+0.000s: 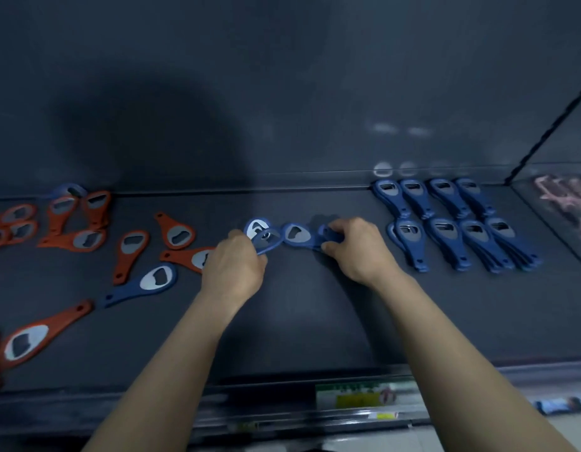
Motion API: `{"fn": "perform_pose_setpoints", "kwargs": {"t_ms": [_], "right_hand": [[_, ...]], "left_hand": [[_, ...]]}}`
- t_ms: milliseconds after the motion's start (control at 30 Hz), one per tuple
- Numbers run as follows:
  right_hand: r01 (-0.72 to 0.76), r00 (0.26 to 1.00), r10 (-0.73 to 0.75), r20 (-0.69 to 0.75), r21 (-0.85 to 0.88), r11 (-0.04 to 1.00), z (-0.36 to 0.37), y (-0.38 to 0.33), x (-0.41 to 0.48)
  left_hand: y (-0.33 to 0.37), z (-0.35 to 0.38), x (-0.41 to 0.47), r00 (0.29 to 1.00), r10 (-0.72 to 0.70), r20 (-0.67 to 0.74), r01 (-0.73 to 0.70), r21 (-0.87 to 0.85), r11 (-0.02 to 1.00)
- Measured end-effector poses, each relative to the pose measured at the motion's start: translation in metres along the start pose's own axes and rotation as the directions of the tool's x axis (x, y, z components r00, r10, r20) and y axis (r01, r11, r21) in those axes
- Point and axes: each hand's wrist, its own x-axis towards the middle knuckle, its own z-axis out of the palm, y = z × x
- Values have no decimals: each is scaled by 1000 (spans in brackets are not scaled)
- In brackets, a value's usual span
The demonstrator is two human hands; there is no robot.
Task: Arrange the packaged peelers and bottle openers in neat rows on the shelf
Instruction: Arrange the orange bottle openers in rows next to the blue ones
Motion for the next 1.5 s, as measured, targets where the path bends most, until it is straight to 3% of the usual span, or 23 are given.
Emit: {"fn": "perform_pose_setpoints", "kwargs": {"t_ms": [133, 233, 333, 467, 700, 867, 1033, 1300, 1500], "right_hand": [[166, 983, -170, -73, -57, 984, -13, 0, 4], [304, 944, -292, -153, 59, 951, -18, -6, 10], [331, 939, -282, -198, 294, 896, -14, -12, 13], [216, 975, -164, -148, 473, 854, -3, -7, 12], [83, 989, -38, -144, 322, 943, 10, 3, 7], [56, 996, -51, -79, 71, 996, 13, 0, 1], [12, 999, -17, -52, -110, 994, 17, -9, 1], [-116, 991, 106, -84, -137, 984, 16, -25, -6], [-249, 963, 223, -148, -187, 950, 16, -34, -12]], "left_hand": [[2, 4, -7, 998, -63, -31, 64, 20, 998], [0, 2, -12, 995, -92, -30, 94, 46, 995], [0, -3, -18, 991, -135, -23, 135, 31, 990], [0, -6, -22, 989, -138, -45, 139, 34, 990], [-3, -10, -15, 997, -54, -59, 60, 97, 993], [-11, -14, -11, 994, 30, -101, -29, 5, 1000], [-22, -18, -12, 985, 5, -173, -9, -24, 1000], [-25, -16, -15, 999, 29, -41, -28, 37, 999], [-25, -14, -7, 989, 122, -88, -114, 89, 989]]}}
